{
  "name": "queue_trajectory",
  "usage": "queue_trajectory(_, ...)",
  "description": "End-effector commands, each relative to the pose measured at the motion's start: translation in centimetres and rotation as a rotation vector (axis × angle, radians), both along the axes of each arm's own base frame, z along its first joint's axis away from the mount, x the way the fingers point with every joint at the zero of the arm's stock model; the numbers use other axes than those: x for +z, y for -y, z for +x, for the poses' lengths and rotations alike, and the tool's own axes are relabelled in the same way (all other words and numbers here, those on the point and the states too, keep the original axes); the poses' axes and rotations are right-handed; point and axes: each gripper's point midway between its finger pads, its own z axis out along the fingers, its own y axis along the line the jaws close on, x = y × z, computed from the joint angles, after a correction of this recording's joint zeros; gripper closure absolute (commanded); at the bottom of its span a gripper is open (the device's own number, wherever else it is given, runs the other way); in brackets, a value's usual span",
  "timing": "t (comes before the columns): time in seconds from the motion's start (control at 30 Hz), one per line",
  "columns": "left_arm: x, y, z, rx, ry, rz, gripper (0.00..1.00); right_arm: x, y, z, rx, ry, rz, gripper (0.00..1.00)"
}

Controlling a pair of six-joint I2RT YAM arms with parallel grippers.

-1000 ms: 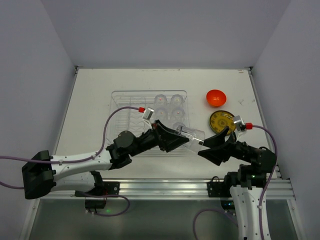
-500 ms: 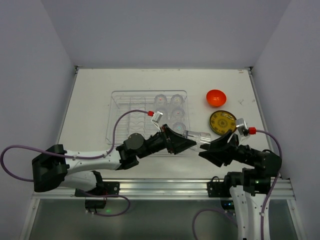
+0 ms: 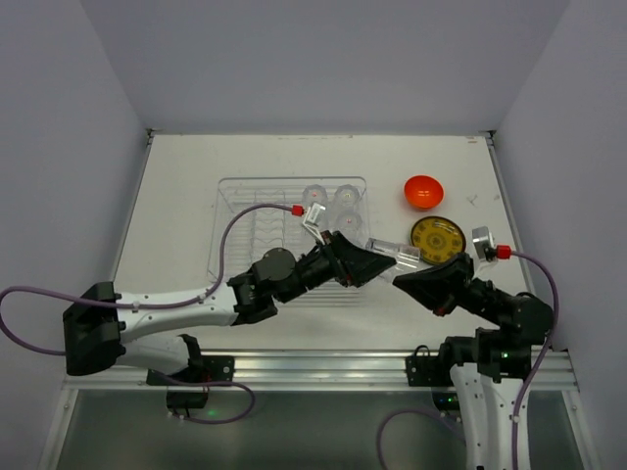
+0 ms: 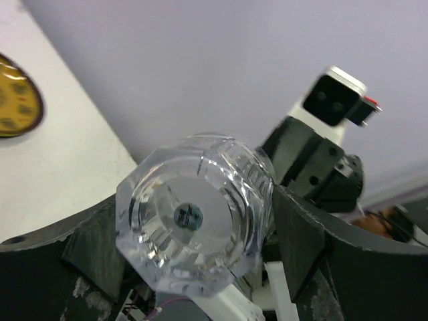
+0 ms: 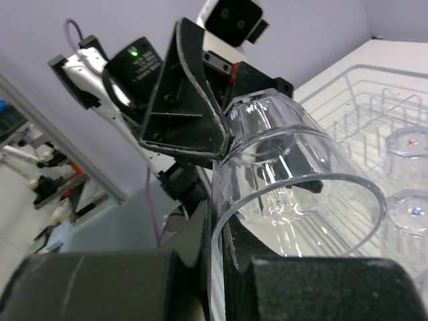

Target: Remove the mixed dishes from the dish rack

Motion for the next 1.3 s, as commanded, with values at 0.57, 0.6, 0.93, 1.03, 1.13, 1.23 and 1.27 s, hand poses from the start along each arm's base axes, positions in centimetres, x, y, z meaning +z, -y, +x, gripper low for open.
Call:
queue_trajectory(0.57,-4.4,-20.6,5.8,0.772,-0.039,0.786,0.00,-5.7,7.6,11.8,-0.656,-0.360,-0.276,1.00)
queue_trajectory(0.6,-4.2,-21.8,5.6,0.784,-0.038,0.798,0.00,-5.9,8.1,12.0,-0.681,-0.373,-0.293,1.00)
queue_trajectory(0.93,-3.0,-32.8,5.7,1.035,-0.080,1.056,0.00,-8.8,10.3,15.8,-0.873,-0.618,-0.695,1.00)
queue_trajectory(1.03,-2.8,-33.9,8.3,1.075,-0.067,1.143,0.00,-9.8,9.6,16.4,-0.874,-0.660,-0.875,1.00)
queue_trajectory(1.13,-4.6,-35.7,11.6,1.088,-0.125,1.255,0.00,-11.3,8.6,16.4,-0.830,-0.703,-0.993,1.00)
queue_trajectory(1.23,-6.4,-33.9,13.0,0.969,-0.140,1.213,0.00,-13.9,7.4,16.1,-0.758,-0.746,-1.096,1.00)
queue_trajectory(1.27,-6.5,-33.6,13.0,0.964,-0.133,1.192,0.00,-14.6,7.2,16.1,-0.743,-0.751,-1.111,1.00)
